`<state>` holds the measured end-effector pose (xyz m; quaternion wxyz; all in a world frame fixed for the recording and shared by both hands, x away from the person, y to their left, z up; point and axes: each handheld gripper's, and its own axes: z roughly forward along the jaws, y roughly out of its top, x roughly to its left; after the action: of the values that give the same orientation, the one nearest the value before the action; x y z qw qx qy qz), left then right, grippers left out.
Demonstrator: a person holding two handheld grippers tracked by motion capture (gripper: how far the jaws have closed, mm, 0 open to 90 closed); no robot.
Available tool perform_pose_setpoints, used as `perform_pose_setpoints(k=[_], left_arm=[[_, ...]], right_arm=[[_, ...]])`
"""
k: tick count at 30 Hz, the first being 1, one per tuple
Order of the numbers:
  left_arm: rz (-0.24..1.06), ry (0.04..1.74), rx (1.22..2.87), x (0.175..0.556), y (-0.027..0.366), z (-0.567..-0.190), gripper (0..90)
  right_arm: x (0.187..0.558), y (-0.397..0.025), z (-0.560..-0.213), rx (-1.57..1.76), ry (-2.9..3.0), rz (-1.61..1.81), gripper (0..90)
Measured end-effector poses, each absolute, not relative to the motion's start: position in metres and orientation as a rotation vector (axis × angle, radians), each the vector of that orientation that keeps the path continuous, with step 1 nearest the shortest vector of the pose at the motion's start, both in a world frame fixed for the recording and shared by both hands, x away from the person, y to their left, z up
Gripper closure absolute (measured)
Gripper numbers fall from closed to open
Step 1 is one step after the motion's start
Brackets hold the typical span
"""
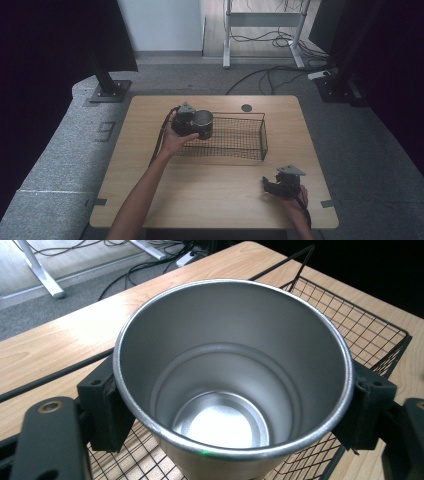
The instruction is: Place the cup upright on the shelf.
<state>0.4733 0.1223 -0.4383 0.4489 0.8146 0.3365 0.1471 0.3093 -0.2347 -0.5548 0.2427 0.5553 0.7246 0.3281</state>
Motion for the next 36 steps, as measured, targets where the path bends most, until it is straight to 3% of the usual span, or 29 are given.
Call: perform_pose_setpoints(k=[36], left_arm=[[0.294,0.894,2.117,0.491,0.105,-0.461,18.8]], right_arm=[[0.309,-0.235,-0.555,1.517,1.980,0.897,17.7]])
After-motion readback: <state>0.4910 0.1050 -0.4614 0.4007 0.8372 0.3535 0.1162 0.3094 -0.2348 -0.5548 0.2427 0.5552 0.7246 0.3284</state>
